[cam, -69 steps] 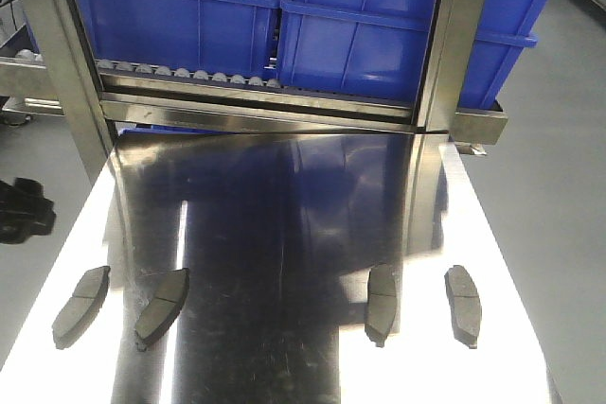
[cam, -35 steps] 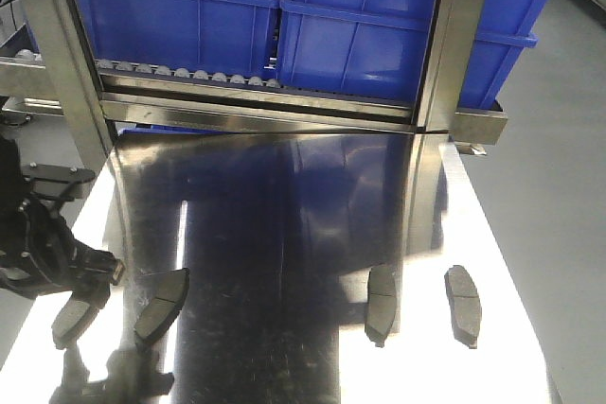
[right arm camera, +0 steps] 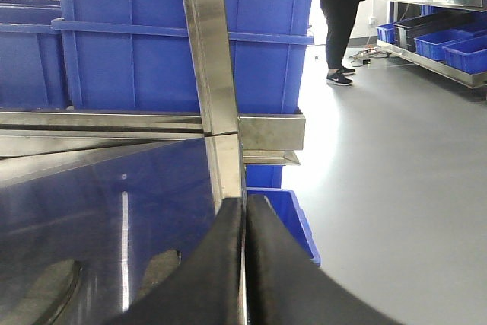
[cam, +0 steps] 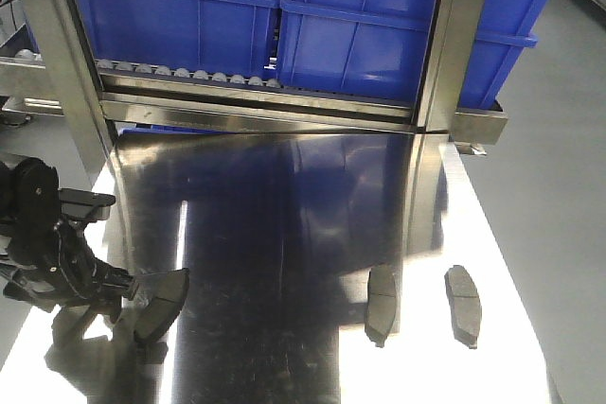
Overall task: Move and align brake pads A on conveyor
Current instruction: 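Lower the left gripper onto the outermost brake pad nearest the left arm, then close the left gripper on the brake pad and lift it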
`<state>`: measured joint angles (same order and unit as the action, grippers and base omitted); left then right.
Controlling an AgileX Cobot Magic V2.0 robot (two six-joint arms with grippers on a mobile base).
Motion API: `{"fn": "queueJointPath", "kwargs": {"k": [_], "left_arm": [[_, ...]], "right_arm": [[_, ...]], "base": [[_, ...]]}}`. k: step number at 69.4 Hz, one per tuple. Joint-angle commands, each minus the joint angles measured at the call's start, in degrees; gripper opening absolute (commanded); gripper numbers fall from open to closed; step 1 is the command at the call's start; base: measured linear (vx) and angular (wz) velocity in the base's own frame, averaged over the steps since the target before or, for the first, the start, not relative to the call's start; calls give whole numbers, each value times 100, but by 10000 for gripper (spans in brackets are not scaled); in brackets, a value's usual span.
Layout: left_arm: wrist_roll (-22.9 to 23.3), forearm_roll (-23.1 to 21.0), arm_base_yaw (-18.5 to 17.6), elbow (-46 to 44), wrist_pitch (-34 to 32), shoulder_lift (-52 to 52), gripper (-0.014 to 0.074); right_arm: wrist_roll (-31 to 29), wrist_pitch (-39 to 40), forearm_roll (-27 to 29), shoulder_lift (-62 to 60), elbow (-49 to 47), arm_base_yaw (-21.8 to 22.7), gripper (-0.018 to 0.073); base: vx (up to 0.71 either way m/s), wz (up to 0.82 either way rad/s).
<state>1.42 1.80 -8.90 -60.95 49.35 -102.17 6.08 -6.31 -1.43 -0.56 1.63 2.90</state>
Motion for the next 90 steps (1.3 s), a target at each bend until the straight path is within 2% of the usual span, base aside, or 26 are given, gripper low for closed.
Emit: {"fn": "queueJointPath", "kwargs": {"k": [1,23,51,56,61,66,73,90], "left_arm": [[65,20,-28,-200,-143,169,591],[110,159,-28,-620,239,-81,591],[114,120,-28,-630,296,-222,571],[121,97,-28,-630,373,-230,517],[169,97,-28,-630,418,-230,411],[251,105,-28,-630,445,-230,256],[262,99,-28,-630,482,-230,-13],[201,104,-28,-630,501,-230,-8]], "right_arm": [[-24,395,-38,-73,63,43,-11],[-24,395,-38,-73,63,43,-11],[-24,395,-38,-73,63,43,-11],[-24,395,-38,-73,63,43,-11],[-24,395,-38,-73,63,43,-11],[-24,395,-38,-73,63,43,-11],[-24,395,-38,-73,63,43,-11],[-24,395,-38,-73,63,43,-11]], "base": [[0,0],[0,0],[0,0],[0,0],[0,0],[0,0],[0,0],[0,0]]}}
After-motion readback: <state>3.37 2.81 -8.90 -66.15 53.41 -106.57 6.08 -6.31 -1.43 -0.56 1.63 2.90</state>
